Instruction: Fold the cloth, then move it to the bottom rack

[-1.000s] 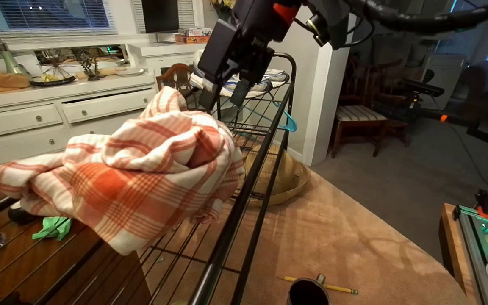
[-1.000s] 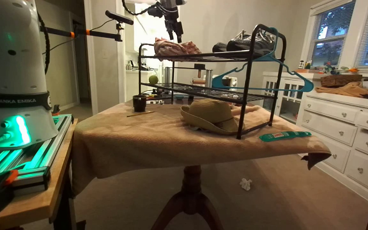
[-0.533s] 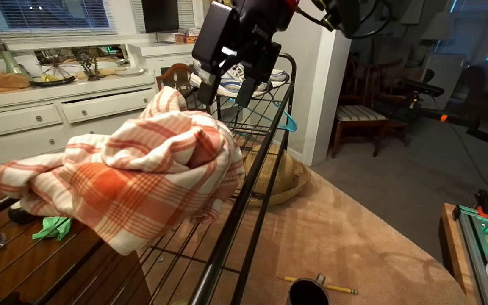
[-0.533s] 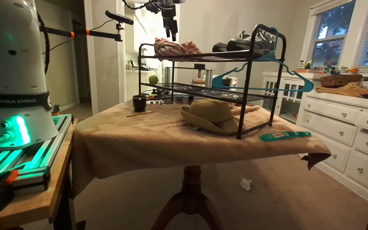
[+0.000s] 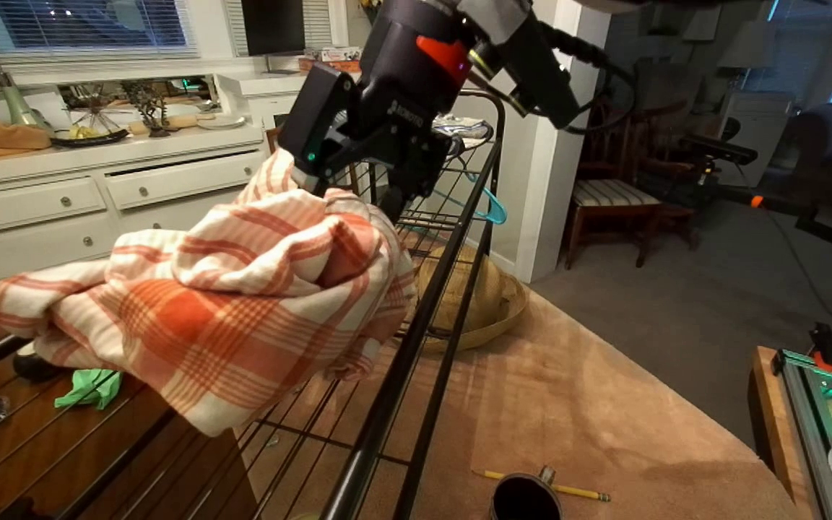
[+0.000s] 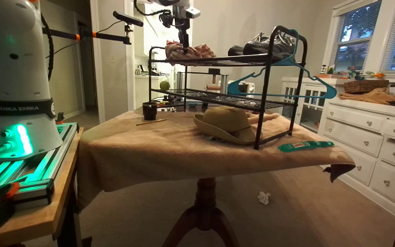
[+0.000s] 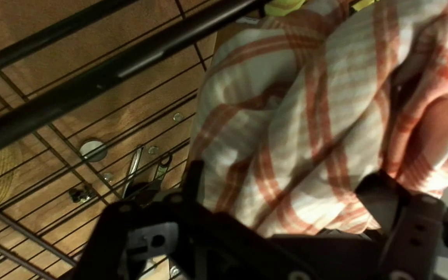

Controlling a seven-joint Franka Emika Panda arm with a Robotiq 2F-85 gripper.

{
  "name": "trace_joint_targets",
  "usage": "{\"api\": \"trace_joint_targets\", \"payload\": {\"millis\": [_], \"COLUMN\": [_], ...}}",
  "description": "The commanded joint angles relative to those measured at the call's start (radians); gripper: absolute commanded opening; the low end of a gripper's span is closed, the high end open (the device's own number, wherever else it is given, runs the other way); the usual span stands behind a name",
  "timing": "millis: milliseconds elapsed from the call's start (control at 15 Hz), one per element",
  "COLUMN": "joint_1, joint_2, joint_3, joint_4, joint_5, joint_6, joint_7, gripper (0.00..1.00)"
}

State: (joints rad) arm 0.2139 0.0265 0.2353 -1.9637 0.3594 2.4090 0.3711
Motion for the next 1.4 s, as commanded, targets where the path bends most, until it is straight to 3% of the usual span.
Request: {"api": "trace_joint_targets", "payload": {"millis": [0, 200, 267, 333, 600, 933, 1133, 1333], "joint_1": [0.017, 0.025, 0.029, 0.031, 0.036, 0.031, 0.014, -0.016], "joint_2": [0.044, 0.067, 0.07, 0.073, 0.078, 0.077, 0.028, -0.072], "joint_3": [0.008, 0.014, 0.016, 0.019, 0.027, 0.032, 0.032, 0.004], "joint_4": [-0.004, -0.01, -0.016, -0.016, -0.005, 0.002, 0.008, 0.005], "joint_5": [0.052, 0.043, 0.035, 0.036, 0.065, 0.153, 0.264, 0.402], "joint_6": [0.023, 0.028, 0.045, 0.063, 0.123, 0.181, 0.131, -0.007], "joint_7": [-0.016, -0.025, -0.03, -0.033, -0.036, -0.041, -0.112, -0.216], "gripper": [1.0, 1.0, 0.75, 0.73, 0.4, 0.07, 0.06, 0.06]}}
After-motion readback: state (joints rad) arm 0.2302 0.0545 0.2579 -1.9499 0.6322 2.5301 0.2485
